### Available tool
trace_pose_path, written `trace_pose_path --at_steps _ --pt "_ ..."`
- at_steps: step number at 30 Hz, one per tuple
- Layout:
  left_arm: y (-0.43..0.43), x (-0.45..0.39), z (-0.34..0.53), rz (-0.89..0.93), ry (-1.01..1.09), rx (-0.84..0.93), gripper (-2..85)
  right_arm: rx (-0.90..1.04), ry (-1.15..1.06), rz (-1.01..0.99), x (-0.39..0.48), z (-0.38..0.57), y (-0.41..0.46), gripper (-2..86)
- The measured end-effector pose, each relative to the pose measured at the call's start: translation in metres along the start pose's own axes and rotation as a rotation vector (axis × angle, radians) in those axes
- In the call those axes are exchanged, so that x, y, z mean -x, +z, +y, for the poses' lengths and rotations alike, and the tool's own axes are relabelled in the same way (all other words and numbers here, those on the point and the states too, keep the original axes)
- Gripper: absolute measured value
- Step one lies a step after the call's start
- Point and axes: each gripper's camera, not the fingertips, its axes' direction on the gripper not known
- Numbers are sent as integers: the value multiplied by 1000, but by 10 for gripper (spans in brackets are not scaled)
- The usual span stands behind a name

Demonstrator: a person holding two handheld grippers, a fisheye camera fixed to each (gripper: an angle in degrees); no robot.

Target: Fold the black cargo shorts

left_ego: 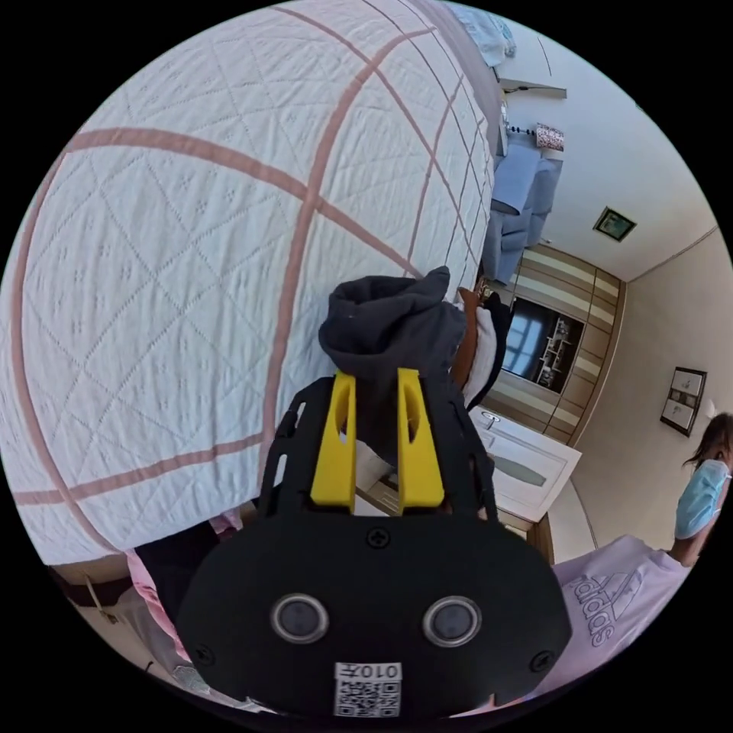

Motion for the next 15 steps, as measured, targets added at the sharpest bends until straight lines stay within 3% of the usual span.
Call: trace_pose_path --at_steps 8,15 --pt "76 8 37 203 -158 67 174 20 -52 31 5 -29 26 86" --pt "132 -15 81 185 -207 20 83 78 -88 80 6 -51 59 83"
